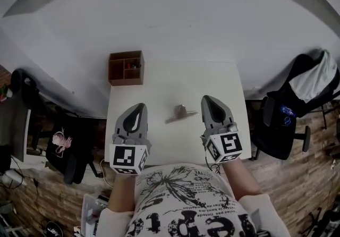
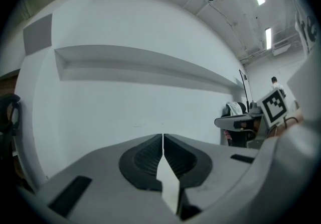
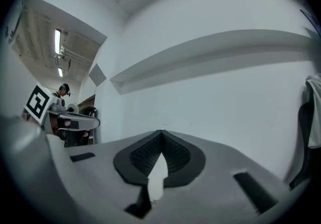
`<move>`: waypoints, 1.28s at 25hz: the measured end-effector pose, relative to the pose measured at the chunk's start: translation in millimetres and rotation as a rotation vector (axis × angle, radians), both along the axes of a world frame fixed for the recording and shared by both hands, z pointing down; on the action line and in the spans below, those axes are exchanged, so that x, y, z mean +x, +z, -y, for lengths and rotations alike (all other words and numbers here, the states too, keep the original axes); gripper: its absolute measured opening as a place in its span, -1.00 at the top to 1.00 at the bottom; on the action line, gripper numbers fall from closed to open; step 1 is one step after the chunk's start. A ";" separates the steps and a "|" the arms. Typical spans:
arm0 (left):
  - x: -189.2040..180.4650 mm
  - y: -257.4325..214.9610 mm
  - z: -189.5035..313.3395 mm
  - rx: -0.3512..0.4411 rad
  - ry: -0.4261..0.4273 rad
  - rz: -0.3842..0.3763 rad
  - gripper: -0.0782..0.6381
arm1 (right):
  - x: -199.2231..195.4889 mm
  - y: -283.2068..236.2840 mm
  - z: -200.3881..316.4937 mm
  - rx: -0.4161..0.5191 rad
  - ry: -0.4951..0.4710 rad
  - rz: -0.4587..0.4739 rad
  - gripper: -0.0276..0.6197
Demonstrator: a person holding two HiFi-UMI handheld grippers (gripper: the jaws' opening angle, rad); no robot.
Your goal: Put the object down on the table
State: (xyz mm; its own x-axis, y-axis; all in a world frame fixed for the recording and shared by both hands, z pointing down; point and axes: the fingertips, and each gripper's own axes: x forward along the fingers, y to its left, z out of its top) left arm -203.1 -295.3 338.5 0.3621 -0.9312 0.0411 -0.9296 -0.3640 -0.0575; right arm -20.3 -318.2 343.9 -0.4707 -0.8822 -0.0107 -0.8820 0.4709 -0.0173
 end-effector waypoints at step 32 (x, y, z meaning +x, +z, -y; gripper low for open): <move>19.0 7.1 -19.6 -0.027 -0.010 0.037 0.75 | -7.4 17.9 -21.3 0.005 -0.043 -0.127 0.94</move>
